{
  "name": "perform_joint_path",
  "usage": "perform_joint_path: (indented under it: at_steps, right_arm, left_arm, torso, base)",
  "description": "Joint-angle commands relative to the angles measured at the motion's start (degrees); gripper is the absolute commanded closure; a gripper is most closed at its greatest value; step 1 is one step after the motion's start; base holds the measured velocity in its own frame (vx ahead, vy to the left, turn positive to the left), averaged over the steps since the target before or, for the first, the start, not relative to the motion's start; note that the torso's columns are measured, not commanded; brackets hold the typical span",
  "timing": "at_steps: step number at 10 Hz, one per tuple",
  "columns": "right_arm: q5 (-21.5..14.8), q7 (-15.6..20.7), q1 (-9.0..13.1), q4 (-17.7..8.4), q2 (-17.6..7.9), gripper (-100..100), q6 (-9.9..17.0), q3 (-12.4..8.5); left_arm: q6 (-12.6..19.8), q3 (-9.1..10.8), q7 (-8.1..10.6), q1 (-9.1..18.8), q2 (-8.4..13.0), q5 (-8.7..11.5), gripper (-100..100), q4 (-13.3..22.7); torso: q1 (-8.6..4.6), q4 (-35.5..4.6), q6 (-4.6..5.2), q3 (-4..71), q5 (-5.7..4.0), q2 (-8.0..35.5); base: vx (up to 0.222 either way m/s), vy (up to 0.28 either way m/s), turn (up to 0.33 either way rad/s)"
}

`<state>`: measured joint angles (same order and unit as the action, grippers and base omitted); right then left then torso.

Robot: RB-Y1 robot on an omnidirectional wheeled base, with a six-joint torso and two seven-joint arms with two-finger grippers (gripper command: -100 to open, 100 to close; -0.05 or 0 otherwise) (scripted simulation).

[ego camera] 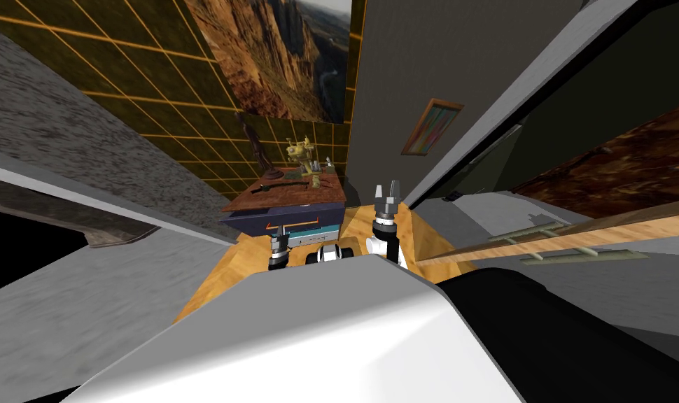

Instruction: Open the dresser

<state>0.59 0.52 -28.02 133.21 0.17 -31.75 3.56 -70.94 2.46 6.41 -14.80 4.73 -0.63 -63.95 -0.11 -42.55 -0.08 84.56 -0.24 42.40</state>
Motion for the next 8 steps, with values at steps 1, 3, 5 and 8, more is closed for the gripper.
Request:
perform_joint_path:
  at_steps: [1, 3, 5, 8]
  right_arm:
    - [0.0, 0.0, 0.01, 0.0, 0.0, 0, 0.0, 0.0]
    - [0.0, 0.0, 0.01, 0.0, 0.0, 0, 0.0, 0.0]
    - [0.0, 0.0, 0.01, 0.0, 0.0, 0, 0.0, 0.0]
    - [0.0, 0.0, 0.01, 0.0, 0.0, 0, 0.0, 0.0]
  left_arm:
    - [-0.07, -0.04, 0.51, -0.62, 0.4, -0.02, 100, -1.43]
    - [-0.13, -0.09, 1.02, -1.25, 0.8, -0.04, 100, -2.86]
    - [0.37, -0.29, 1.1, -1.83, 0.76, -0.14, 100, -2.6]
    - [-0.93, -0.56, 2.08, -3.93, 1.35, -0.29, 100, -4.83]
  torso:
    - [-0.06, 0.06, 0.0, -0.06, 0.04, 0.13]
    - [-0.13, -0.06, 0.03, -0.18, -0.01, 0.34]
    - [-0.15, -0.21, -0.02, -0.21, -0.13, 0.44]
    - [-0.1, -0.06, 0.02, -0.17, -0.02, 0.32]
  base:
    - [-0.165, -0.026, 0.04]
    - [-0.186, -0.033, 0.036]
    - [-0.15, -0.02, 0.022]
    - [-0.188, -0.017, 0.031]
